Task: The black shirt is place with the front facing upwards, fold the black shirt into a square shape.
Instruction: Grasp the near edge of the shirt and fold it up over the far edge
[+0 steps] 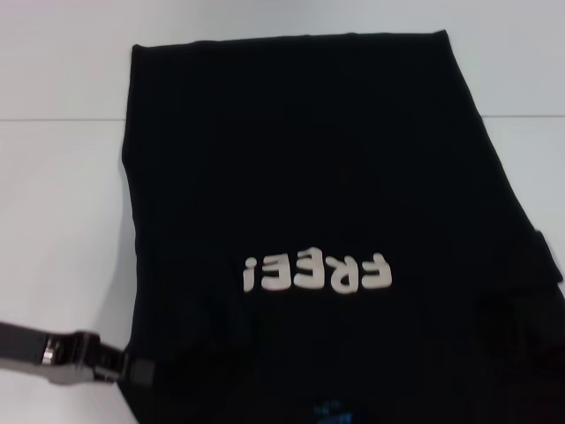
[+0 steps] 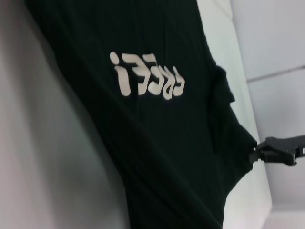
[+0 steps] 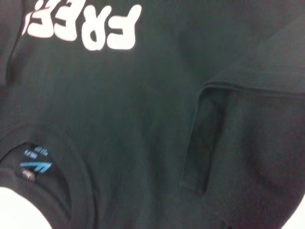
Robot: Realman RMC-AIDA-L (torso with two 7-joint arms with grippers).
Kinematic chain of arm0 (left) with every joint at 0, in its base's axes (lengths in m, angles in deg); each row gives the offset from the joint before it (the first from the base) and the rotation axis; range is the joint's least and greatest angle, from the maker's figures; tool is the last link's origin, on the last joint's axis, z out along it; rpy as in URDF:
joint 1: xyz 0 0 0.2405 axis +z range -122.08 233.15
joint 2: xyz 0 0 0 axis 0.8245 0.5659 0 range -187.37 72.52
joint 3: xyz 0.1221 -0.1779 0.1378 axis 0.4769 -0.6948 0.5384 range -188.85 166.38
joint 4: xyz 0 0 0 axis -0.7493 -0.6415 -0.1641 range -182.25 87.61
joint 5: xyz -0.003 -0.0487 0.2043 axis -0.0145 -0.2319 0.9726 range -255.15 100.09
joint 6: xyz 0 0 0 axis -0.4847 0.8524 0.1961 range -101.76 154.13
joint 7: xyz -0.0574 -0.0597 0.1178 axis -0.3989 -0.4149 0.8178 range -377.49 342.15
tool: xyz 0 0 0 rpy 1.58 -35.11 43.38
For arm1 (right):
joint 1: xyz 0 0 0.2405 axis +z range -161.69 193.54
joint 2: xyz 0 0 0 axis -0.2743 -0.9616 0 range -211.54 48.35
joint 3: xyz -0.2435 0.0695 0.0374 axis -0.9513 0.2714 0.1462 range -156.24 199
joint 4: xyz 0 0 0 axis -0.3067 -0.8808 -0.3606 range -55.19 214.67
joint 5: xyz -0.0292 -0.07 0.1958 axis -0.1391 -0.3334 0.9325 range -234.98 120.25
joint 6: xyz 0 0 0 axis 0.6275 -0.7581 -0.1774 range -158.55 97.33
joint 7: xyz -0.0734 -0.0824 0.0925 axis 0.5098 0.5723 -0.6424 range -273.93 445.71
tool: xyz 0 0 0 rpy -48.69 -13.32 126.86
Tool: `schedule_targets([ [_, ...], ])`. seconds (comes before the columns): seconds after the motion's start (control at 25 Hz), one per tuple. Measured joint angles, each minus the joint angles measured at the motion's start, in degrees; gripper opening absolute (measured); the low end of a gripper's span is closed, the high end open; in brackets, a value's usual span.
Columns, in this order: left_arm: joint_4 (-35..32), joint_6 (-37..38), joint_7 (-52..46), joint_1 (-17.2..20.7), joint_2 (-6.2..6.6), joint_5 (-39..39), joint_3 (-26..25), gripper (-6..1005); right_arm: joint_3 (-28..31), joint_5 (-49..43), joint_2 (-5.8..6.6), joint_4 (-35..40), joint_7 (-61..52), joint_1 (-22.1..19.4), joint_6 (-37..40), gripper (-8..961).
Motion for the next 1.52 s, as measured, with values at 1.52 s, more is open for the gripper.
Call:
schedule_targets([
  [1.52,12.5,-30.4,12.2,-2.7,-1.54,-36.0,-5.7,72,15.9,47.7,-5.22,-15.5,17.8,-7.2,-24.3,19],
])
